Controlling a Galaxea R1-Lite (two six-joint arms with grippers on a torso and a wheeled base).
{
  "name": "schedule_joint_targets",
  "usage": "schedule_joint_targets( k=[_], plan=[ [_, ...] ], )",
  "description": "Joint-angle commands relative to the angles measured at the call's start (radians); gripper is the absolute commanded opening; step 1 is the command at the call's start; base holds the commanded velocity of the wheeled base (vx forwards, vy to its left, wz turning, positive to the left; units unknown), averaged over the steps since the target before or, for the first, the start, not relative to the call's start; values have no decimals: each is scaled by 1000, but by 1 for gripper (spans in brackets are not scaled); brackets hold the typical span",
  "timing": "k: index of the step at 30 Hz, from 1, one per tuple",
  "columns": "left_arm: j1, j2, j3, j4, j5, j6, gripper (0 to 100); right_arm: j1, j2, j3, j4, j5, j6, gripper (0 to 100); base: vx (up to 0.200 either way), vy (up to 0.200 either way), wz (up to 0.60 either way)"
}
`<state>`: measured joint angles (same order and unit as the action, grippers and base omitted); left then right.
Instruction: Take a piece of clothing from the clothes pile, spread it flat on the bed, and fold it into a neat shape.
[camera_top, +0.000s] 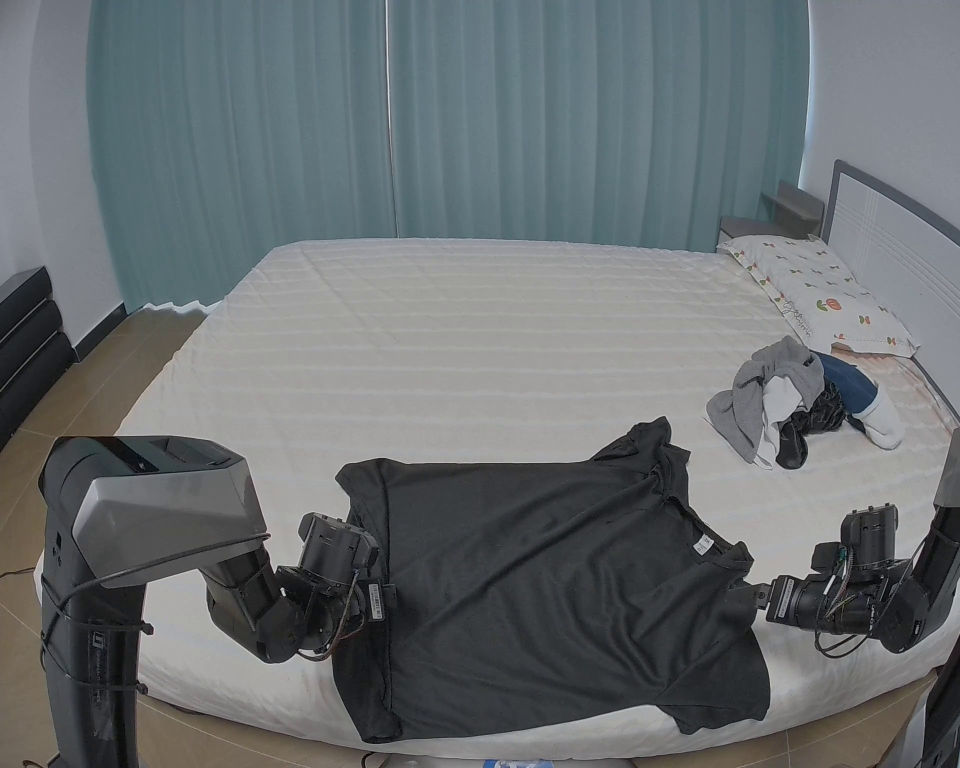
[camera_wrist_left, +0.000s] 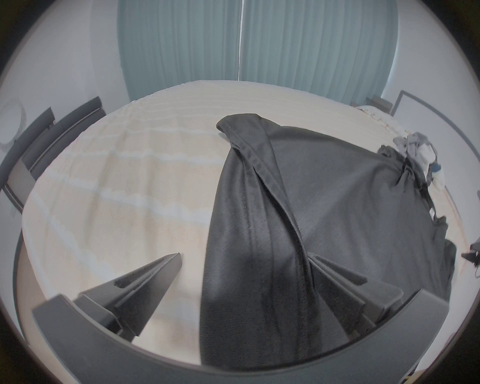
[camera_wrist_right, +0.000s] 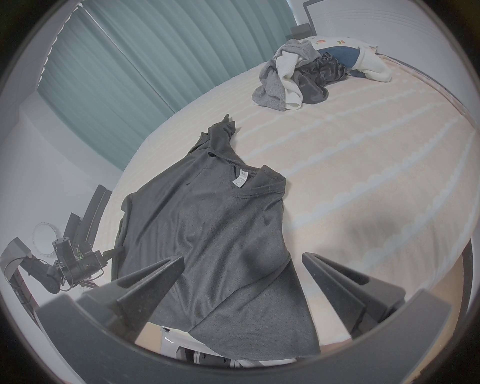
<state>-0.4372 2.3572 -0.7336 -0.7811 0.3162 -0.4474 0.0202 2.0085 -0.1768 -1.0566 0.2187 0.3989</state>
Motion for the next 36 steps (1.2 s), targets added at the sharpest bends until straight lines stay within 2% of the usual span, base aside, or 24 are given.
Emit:
schedule_joint_targets(
  k=[1,11,18,30,33,36],
  plan=[
    [26,4,25,-6,12,44,100,1,10,2,0,1,0,100,0,0,0],
    [135,-64,91,-7,38,177,100,1,21,2,0,-1,-11,100,0,0,0],
    [186,-136,117,2,35,216,100,1,21,2,0,-1,-11,100,0,0,0],
    [281,-127,134,3,34,314,100,1,21,2,-2,-1,-11,100,0,0,0],
    [304,-128,129,0,26,326,100,1,21,2,-2,-6,-11,100,0,0,0],
    [324,-128,120,-1,-16,326,100,1,21,2,-2,-9,-11,100,0,0,0]
  ],
)
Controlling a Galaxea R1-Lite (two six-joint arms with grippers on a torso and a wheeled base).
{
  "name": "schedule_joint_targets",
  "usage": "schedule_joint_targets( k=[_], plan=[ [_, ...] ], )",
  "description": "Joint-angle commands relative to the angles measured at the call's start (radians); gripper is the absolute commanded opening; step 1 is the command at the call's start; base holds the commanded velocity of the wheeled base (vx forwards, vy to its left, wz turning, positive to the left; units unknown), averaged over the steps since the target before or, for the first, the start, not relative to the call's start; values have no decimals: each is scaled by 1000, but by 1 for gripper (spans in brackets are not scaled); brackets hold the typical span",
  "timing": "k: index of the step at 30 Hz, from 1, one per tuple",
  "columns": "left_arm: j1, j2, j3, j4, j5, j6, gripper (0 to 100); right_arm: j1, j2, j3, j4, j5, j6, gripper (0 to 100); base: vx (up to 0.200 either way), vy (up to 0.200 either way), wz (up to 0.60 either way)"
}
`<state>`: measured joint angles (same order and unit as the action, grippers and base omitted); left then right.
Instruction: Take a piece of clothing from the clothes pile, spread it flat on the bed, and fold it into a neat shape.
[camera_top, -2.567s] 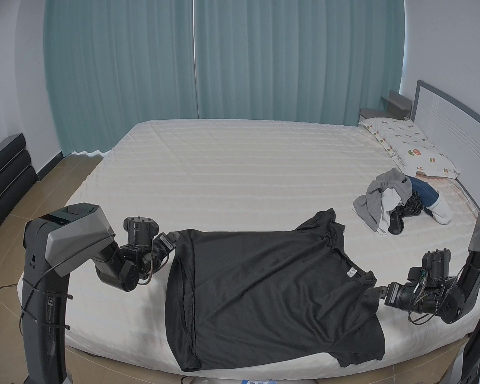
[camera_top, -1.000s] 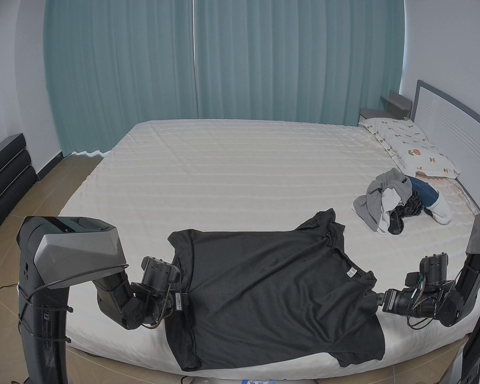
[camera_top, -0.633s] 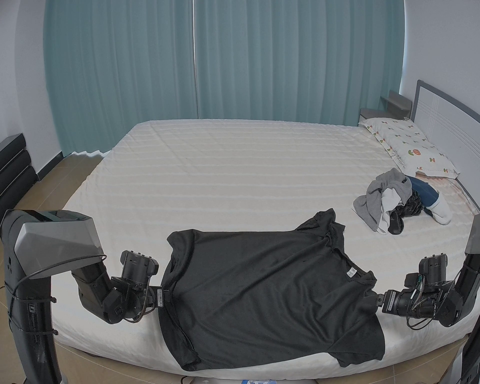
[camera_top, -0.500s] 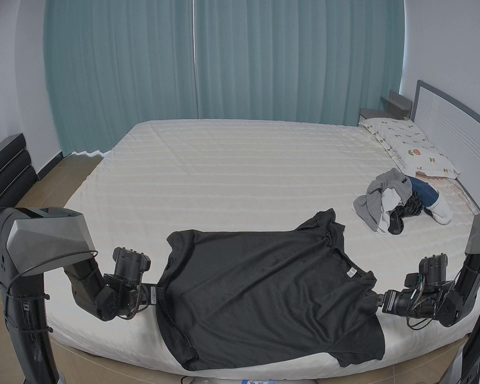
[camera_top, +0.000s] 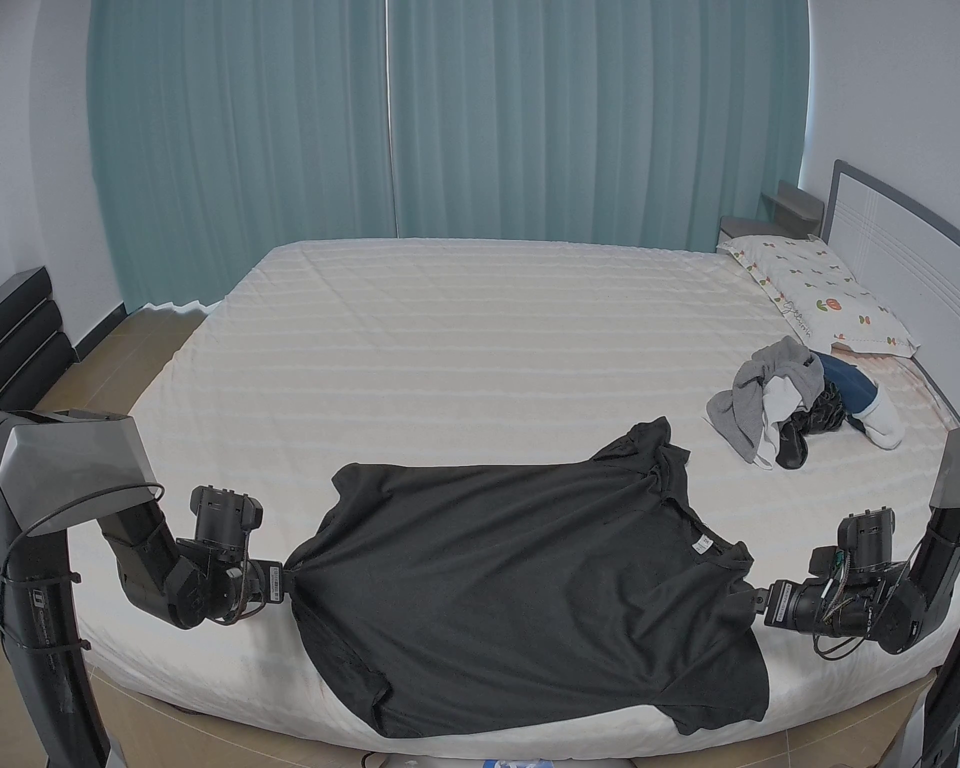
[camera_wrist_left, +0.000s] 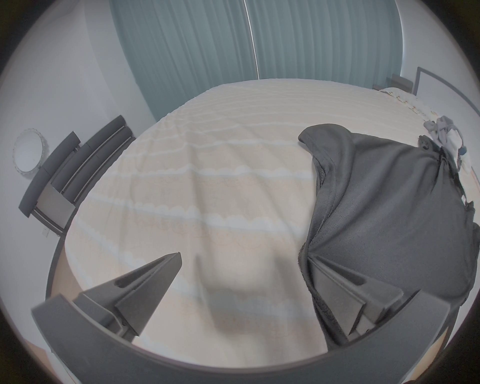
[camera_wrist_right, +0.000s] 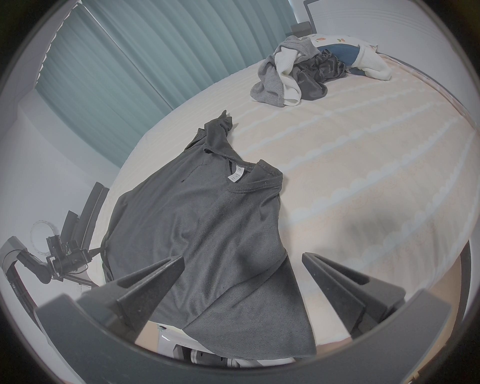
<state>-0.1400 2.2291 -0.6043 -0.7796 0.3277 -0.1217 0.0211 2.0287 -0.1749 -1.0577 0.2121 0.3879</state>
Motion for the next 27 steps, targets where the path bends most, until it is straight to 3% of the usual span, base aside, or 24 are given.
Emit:
schedule_joint_targets(
  k=[1,2,4,9,16,22,27],
  plan=[
    [26,0,-9,-3,-27,1,100,0,1,0,-1,-2,0,100,0,0,0],
    [34,-13,1,-3,-127,1,100,0,1,0,-1,-2,0,100,0,0,0],
    [34,-22,4,-1,-202,-1,100,0,1,0,-1,-2,0,100,0,0,0],
    [51,-32,11,-1,-266,1,100,0,1,0,-1,-2,0,100,0,0,0],
    [54,-137,78,5,-458,-3,100,0,1,0,-1,-2,0,100,0,0,0],
    [-67,-144,130,5,-441,-7,100,0,1,0,1,-2,0,100,0,0,0],
    [-204,-108,155,0,-300,-29,100,0,-1,2,-1,-2,-1,100,0,0,0]
  ],
)
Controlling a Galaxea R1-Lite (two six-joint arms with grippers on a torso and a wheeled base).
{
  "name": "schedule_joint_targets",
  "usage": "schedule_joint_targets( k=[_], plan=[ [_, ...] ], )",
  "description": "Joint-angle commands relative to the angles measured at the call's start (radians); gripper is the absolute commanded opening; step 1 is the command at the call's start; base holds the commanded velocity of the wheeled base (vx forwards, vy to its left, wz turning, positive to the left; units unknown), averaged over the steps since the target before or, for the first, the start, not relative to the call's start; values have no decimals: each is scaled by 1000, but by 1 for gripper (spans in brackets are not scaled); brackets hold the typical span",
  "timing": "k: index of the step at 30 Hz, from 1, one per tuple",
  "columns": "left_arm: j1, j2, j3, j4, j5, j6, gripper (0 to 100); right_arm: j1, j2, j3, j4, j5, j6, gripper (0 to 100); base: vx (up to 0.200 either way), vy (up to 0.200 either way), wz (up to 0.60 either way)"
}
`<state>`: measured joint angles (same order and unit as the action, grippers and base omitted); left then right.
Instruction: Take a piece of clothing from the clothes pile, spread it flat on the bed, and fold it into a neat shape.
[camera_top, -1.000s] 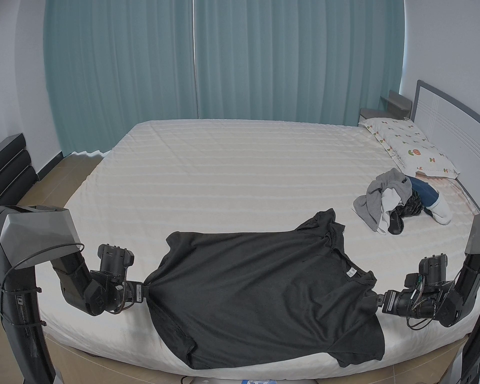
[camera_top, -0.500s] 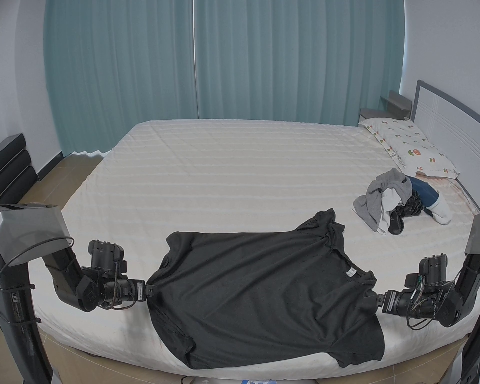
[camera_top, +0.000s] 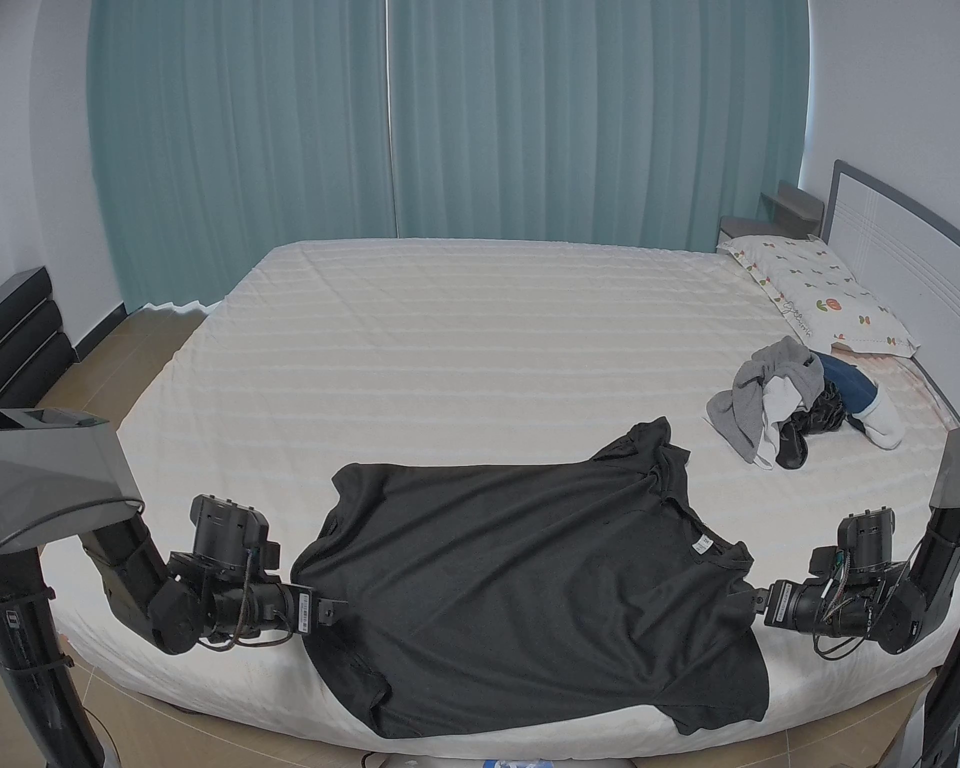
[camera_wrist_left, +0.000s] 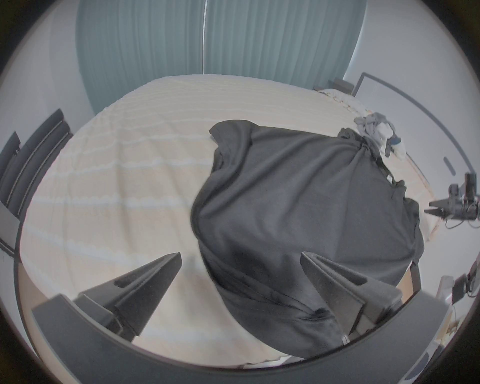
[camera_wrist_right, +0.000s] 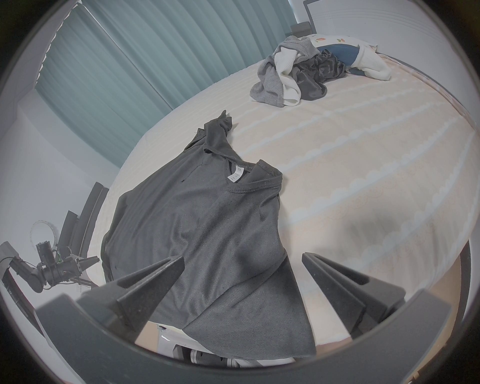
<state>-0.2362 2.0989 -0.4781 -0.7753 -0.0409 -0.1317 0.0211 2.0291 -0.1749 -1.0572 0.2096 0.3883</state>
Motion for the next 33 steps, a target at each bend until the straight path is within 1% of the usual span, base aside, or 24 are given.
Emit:
schedule_joint_targets(
  k=[1,3,4,5,8,11,17,19,24,26,27,29,30,32,33],
  plan=[
    [-130,33,30,-5,81,-31,100,0,0,3,-1,1,-2,100,0,0,0],
    [-167,47,32,-5,101,-62,100,0,-1,3,-1,1,-2,100,0,0,0],
    [-167,47,32,-5,101,-62,100,0,-1,3,-1,1,-2,100,0,0,0],
    [-198,59,30,-4,119,-89,100,0,-1,3,-1,1,-2,100,0,0,0],
    [-236,78,32,-2,141,-112,100,0,-1,3,-1,1,-2,100,0,0,0],
    [-247,82,44,2,161,-114,100,0,-1,3,-1,1,-2,100,0,0,0],
    [-276,84,81,2,167,-106,100,0,-1,3,-1,1,-2,100,0,0,0],
    [-282,82,93,2,168,-103,100,0,0,3,-1,1,-2,100,0,0,0],
    [-285,81,115,45,210,-65,100,0,-1,5,-1,1,-2,100,0,0,0],
    [-285,79,115,47,211,-63,100,0,-1,5,-1,1,-2,100,0,0,0],
    [-281,73,122,94,245,-54,100,0,-1,5,-1,1,-2,100,0,0,0],
    [-278,69,124,111,259,-54,100,0,-1,5,-1,1,-2,100,0,0,0],
    [-273,43,128,142,286,-54,100,0,-1,5,-1,1,-2,100,0,0,0],
    [-270,32,131,157,295,-54,100,0,-3,5,-1,1,-2,100,0,0,0],
    [-259,10,138,186,308,-51,100,0,-3,5,-1,1,-2,100,0,0,0]
  ],
)
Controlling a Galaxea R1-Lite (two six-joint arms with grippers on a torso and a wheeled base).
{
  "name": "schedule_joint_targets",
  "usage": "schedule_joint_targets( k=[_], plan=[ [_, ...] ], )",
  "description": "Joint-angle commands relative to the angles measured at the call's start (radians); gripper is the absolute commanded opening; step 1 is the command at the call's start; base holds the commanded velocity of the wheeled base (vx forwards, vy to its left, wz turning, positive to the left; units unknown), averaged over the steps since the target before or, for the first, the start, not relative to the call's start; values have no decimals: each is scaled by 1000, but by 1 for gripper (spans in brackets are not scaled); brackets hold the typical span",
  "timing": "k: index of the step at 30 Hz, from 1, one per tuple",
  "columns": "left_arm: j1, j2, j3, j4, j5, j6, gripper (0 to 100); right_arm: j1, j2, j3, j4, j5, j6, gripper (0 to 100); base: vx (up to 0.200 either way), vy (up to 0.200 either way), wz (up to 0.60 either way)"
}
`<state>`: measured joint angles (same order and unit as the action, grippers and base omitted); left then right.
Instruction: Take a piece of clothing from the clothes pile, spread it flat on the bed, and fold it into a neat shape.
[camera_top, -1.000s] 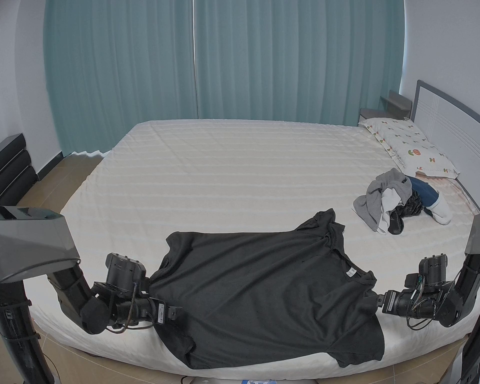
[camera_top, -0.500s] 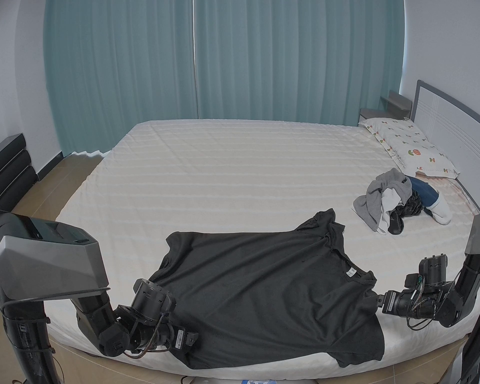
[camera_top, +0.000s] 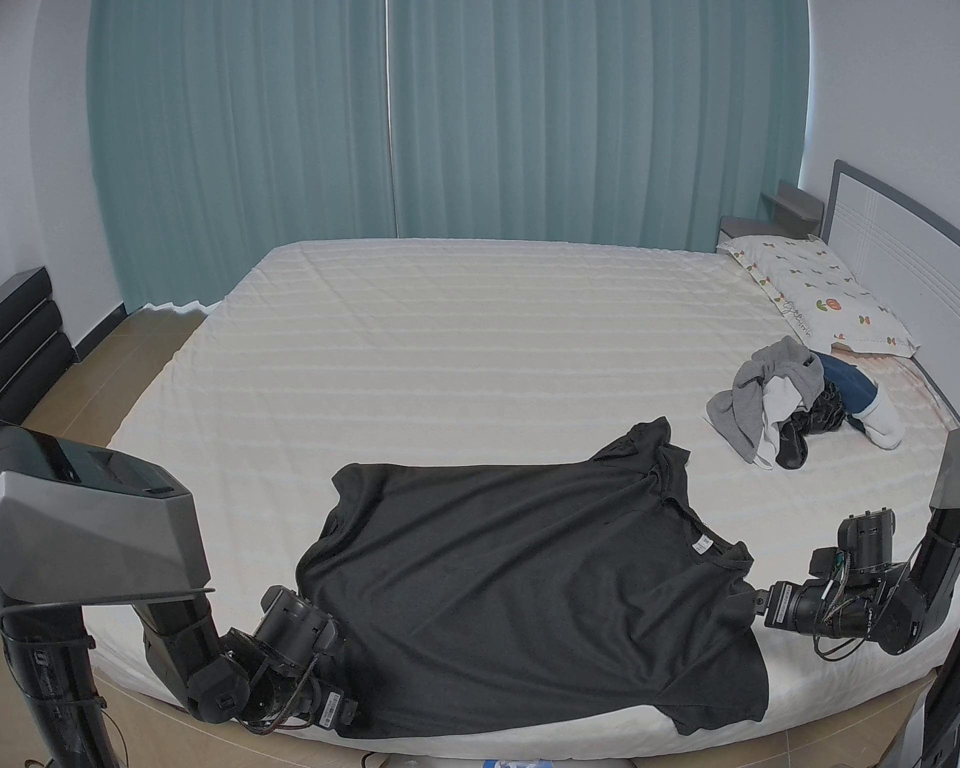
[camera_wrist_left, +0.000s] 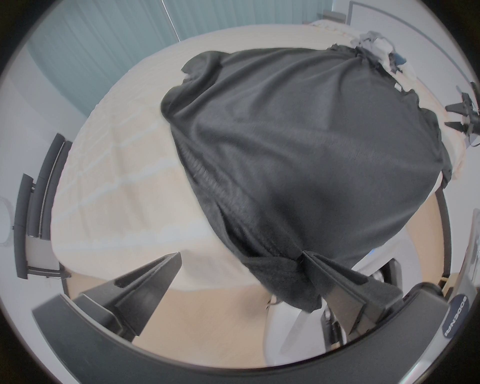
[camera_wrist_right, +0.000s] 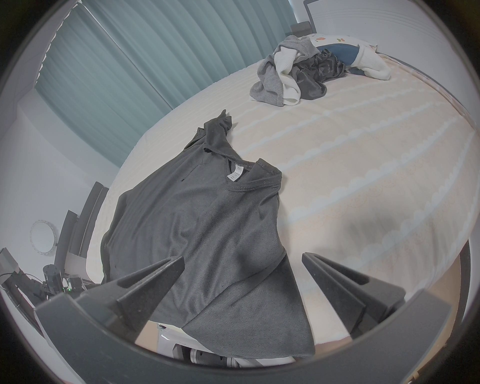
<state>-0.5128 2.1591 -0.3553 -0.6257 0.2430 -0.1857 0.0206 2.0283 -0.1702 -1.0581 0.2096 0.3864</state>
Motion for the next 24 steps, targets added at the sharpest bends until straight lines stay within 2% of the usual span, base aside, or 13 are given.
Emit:
schedule_joint_targets(
  k=[1,5,9,15,17,21,22,23,24],
  plan=[
    [34,-82,15,90,30,22,100,1,-2,-2,0,1,0,100,0,0,0],
    [82,-133,7,245,41,85,100,1,-2,0,0,1,0,100,0,0,0],
    [114,-157,-8,340,84,91,100,1,-2,-2,0,1,0,100,0,0,0],
    [134,-170,-39,345,88,80,100,1,-2,0,-2,1,0,100,0,0,0],
    [145,-197,-71,334,64,72,100,1,-2,0,-5,1,0,100,0,0,0],
    [148,-206,-142,274,-48,-27,100,1,0,0,-5,-1,0,100,0,0,0],
    [148,-202,-165,253,-65,-70,100,1,0,0,-5,-1,0,100,0,0,0],
    [148,-202,-165,253,-65,-70,100,1,0,0,-5,-1,0,100,0,0,0],
    [145,-179,-203,218,-70,-138,100,1,0,0,-5,-1,0,100,0,0,0]
  ],
)
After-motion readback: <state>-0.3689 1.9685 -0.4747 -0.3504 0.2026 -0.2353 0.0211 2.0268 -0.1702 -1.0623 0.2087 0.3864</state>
